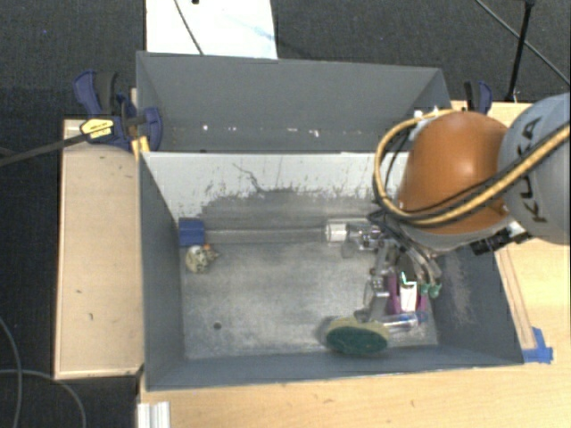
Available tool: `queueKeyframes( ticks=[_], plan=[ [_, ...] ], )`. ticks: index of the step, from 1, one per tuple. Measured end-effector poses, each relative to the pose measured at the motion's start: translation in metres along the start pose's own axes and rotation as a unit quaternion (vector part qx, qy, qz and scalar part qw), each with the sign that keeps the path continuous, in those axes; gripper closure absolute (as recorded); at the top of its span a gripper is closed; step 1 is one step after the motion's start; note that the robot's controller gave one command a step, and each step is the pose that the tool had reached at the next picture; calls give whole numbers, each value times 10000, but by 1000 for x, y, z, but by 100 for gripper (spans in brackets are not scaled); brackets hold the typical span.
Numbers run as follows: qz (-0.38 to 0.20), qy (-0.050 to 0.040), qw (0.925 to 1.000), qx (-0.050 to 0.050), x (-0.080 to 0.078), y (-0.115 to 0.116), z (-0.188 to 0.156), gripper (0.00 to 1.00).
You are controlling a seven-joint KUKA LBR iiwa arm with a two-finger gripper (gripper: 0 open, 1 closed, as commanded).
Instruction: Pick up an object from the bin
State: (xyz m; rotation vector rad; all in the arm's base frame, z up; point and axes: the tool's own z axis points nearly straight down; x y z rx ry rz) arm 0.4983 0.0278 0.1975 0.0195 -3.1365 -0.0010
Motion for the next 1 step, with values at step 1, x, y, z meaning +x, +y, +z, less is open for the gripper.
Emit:
queueKeyframes(
  ticks=[1],
  plan=[
    [-769,-101,9970,2,17,-26,126,0]
  ],
)
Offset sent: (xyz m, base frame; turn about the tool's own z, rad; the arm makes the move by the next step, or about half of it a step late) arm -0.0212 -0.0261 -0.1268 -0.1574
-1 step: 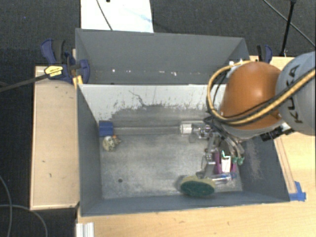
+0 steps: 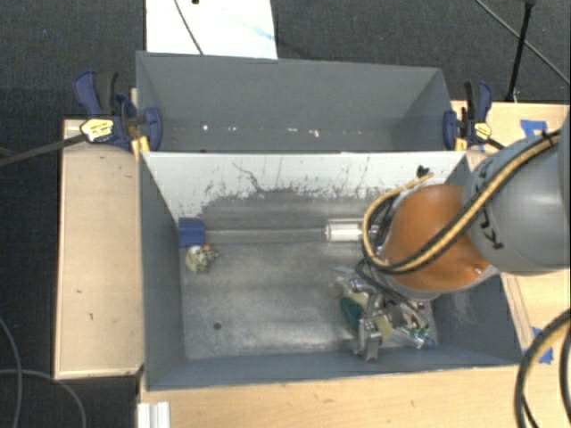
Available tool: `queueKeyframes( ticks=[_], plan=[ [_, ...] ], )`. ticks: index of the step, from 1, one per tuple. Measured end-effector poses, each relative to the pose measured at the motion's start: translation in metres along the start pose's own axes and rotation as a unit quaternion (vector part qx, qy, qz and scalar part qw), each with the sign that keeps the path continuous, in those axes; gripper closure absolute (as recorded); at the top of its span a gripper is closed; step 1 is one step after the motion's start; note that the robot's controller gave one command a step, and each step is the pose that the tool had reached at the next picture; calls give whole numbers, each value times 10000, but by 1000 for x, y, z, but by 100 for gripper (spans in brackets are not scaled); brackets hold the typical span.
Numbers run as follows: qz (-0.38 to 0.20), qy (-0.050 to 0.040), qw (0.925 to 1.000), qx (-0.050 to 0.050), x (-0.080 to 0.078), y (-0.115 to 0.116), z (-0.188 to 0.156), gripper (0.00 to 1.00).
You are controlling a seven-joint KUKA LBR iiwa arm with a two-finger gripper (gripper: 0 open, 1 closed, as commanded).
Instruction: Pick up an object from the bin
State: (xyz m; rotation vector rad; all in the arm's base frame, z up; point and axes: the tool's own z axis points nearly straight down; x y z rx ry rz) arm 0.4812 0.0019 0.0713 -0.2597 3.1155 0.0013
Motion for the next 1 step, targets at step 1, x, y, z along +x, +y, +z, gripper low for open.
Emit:
queueKeyframes(
  ticks=[1],
  plan=[
    [2,51,10000,-6,3,1,0,100]
  ],
)
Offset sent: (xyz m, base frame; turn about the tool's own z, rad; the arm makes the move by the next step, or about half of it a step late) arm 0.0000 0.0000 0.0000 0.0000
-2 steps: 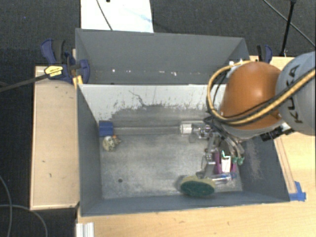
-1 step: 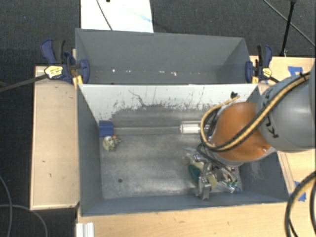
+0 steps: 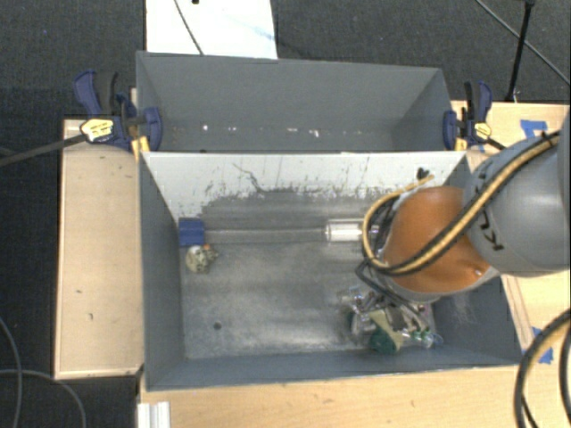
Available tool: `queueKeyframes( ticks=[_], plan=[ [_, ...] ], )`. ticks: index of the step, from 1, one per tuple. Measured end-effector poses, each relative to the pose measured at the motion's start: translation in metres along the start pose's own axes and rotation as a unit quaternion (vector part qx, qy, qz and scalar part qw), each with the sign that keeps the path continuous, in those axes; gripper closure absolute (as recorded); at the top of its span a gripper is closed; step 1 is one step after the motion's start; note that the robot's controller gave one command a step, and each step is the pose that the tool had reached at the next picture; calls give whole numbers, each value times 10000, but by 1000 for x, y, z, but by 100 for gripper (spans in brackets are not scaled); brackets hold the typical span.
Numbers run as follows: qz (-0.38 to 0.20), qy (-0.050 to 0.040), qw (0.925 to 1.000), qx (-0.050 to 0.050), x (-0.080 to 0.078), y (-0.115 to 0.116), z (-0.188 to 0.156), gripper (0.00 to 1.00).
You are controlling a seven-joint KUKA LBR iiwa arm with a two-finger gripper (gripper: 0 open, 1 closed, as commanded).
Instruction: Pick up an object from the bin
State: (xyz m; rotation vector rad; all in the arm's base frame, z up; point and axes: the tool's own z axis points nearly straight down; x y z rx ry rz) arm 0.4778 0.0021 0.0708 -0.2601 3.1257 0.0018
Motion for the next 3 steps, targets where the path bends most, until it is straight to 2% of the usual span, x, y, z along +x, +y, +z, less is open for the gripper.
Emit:
queueKeyframes(
  ticks=[1,2,3],
  plan=[
    [8,-28,10000,4,-2,0,-1,0],
    [-2626,-32,9649,-67,-11,-58,0,0],
    [-2608,20,9654,-47,-8,-62,1,100]
  ],
)
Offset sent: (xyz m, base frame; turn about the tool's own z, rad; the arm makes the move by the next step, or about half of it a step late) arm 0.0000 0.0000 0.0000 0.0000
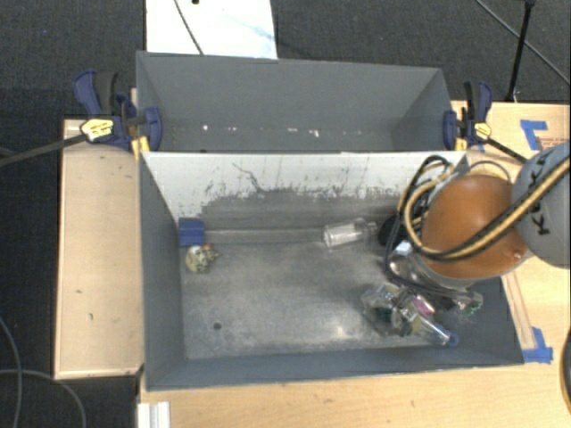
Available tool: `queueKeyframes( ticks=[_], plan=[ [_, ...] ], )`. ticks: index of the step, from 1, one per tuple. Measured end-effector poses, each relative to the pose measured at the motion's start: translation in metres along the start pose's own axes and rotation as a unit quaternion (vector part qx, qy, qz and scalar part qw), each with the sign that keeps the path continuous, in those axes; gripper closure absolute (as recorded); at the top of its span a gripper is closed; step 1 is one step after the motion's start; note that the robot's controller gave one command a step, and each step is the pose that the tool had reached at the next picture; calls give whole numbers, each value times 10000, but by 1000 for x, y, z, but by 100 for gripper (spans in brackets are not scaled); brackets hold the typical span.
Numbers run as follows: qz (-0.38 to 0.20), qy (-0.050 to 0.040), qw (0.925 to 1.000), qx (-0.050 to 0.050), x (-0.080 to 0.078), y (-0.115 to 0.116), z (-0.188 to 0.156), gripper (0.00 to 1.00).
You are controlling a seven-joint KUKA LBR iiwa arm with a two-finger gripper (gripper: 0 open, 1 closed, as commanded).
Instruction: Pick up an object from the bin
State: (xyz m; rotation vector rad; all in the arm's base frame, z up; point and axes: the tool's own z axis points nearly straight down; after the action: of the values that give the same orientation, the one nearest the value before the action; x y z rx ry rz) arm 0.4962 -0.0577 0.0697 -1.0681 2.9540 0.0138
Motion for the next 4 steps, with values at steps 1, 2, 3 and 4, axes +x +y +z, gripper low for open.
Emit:
queueKeyframes(
  ticks=[1,2,3,4],
  plan=[
    [-2464,16,9692,56,19,-70,-77,100],
    [-2450,10,9695,26,17,-67,-76,0],
    [-3153,5,9490,49,10,-85,-43,0],
    [-5912,-41,8065,-37,-23,-108,-6,0]
  ],
)
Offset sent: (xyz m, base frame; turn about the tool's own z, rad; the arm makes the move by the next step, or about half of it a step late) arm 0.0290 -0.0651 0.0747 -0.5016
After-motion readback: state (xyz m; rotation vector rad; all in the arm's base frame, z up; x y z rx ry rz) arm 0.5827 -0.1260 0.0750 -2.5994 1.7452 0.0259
